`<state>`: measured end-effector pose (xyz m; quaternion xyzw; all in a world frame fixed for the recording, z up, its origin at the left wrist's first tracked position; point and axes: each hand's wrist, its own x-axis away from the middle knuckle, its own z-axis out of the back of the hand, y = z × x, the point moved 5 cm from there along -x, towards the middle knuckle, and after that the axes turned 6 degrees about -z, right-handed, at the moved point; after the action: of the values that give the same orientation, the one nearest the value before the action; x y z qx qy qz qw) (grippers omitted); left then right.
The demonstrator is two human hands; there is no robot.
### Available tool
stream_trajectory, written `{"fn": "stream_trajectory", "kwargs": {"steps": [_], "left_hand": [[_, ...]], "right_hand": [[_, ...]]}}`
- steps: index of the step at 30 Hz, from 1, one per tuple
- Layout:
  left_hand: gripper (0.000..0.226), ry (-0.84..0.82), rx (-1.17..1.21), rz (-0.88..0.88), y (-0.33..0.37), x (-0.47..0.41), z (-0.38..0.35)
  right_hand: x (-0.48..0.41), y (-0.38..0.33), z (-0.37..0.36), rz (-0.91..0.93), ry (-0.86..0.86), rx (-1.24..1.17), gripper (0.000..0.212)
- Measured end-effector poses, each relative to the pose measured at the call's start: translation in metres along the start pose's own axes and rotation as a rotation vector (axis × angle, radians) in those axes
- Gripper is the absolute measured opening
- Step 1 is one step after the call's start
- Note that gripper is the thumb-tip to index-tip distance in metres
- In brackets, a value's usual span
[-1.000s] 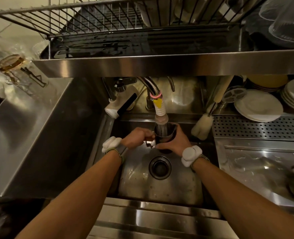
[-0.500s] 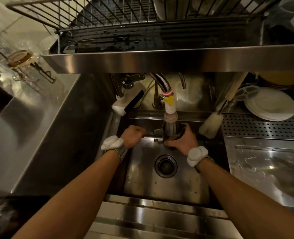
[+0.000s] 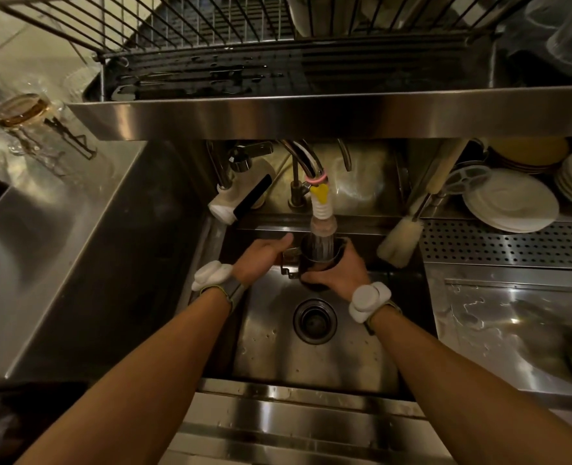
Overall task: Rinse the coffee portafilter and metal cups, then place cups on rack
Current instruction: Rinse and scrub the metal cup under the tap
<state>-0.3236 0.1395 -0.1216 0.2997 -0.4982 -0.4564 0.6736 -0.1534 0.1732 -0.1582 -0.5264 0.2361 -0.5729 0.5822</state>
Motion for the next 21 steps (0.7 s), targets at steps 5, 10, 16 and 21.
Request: {"fn": "stream_trajectory", "kwargs": {"steps": [5,10,16,21], "left_hand": [[0.024,-0.060,-0.074,-0.083,0.022,0.006,-0.013],[0.020,-0.029,-0.395,-0.101,0.039,0.009,-0.010],[0.027,0.067,-0.958,-0.206,0.062,0.017,0.004],[0.029,0.039,-1.352,-0.377,0.073,0.018,-0.007]], "right_hand": [[0.002,0.002,0.006,-0.012,-0.031,-0.039,0.094],[0.001,0.019,0.022,-0.097,-0.118,0.096,0.112],[-0.002,0.022,0.035,-0.123,-0.133,0.246,0.103],[-0.003,0.012,0.037,-0.098,-0.140,0.276,0.098]]}}
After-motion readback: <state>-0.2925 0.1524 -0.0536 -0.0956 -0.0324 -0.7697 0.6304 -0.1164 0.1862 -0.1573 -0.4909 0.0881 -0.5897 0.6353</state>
